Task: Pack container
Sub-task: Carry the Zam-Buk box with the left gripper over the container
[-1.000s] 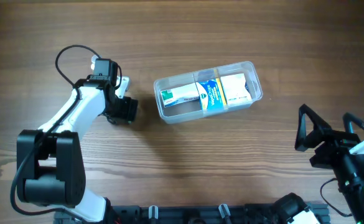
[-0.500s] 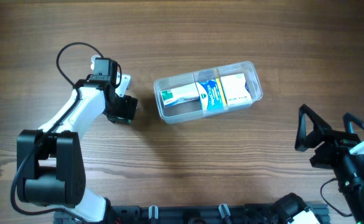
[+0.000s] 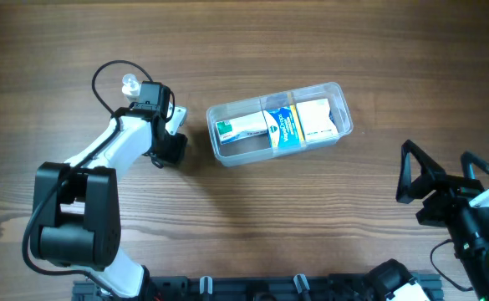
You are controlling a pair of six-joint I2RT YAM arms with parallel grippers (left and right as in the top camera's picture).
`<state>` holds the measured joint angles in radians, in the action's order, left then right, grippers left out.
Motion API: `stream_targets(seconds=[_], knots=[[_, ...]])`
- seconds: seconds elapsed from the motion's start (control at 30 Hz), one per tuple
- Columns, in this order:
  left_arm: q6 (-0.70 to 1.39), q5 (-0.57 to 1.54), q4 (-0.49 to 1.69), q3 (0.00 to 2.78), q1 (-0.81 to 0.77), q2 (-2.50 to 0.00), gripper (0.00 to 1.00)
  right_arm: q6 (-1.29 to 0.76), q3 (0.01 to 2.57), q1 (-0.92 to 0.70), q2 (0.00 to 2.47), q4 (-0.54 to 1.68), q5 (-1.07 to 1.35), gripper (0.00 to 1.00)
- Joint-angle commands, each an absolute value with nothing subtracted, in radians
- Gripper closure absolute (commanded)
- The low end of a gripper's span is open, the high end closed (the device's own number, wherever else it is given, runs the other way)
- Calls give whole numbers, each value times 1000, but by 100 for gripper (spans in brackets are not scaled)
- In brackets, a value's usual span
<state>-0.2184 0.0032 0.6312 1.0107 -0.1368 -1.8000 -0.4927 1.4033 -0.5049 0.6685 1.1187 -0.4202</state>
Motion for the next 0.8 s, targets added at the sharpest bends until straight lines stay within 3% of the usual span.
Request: stream_targets(seconds=[0.0,0.17,0.4,0.6,0.77], knots=[[-167,-1,650,999,-139,-1824,61,-479,1406,-501,670,1116,-437,0],[-89,7,793,1079,-146,-1740,77,-479,1406,-501,670,1116,-437,0],[14,41,974,1257,-221,-1524,86,-478,1406,-501,670,1116,-437,0],[107,70,882,1290,-383,-1372,88,-478,1406,-501,670,1116,-437,0],[237,39,793,1290,-526,-1392,88,-479,1406,-501,670,1116,-437,0]])
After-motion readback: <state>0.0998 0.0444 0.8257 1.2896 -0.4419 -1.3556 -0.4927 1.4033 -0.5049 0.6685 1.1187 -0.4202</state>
